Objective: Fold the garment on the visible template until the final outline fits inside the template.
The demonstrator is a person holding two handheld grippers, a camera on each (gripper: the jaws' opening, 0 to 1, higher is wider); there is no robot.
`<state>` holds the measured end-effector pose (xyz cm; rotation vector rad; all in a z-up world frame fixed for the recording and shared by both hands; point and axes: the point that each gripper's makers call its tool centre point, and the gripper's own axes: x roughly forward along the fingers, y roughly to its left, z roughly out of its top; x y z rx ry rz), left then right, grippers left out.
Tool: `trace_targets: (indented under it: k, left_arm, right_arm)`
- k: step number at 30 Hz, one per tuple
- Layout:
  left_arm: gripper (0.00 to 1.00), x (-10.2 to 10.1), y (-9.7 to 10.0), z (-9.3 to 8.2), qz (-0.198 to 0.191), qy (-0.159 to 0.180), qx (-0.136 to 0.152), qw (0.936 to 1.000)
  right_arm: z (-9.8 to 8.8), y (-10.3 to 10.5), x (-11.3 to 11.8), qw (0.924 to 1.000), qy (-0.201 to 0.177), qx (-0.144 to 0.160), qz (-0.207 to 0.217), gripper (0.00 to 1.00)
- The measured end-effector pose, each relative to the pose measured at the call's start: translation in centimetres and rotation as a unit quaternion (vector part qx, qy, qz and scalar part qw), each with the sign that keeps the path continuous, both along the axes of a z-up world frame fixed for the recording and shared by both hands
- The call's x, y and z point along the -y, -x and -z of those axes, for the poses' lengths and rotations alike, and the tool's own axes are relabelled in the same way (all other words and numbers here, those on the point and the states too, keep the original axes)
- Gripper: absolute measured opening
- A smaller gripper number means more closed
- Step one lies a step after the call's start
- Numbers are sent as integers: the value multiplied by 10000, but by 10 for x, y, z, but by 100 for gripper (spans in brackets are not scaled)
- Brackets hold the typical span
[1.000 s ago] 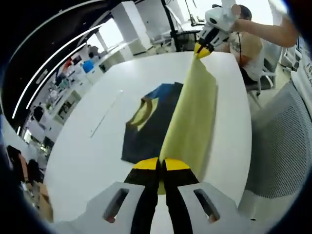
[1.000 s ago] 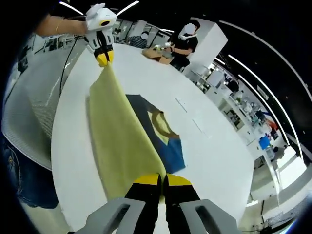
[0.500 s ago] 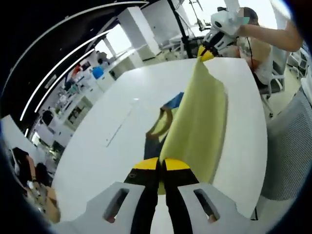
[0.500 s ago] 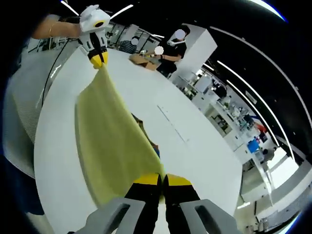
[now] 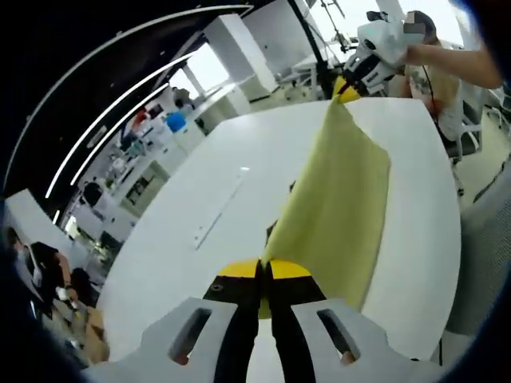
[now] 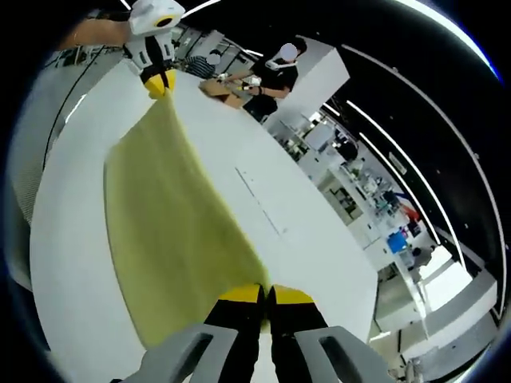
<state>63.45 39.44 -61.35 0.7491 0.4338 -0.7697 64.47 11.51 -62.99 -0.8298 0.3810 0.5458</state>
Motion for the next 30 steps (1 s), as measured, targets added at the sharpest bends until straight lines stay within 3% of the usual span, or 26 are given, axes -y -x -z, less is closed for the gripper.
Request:
trace_targets:
  k: [6,10,17,30]
  left_arm:
    - [0,-1,-15,14,-53,-149,-78,9998]
    - [0,0,-23,28,81,-482,-52,9988]
    - [0,-1,-42,56,44,-596,-254,9979]
    - [0,-7,-75,110,-140,-419,-786,9959]
  right_arm:
    - [13,-17,-1,9999,87,-52,81,0]
    - [28,-30,1,9997,161,-143,118,0]
    - [59,-50,1,9987,257,-436,88,0]
    - [105,-72,-2,9949,145,-999,71,0]
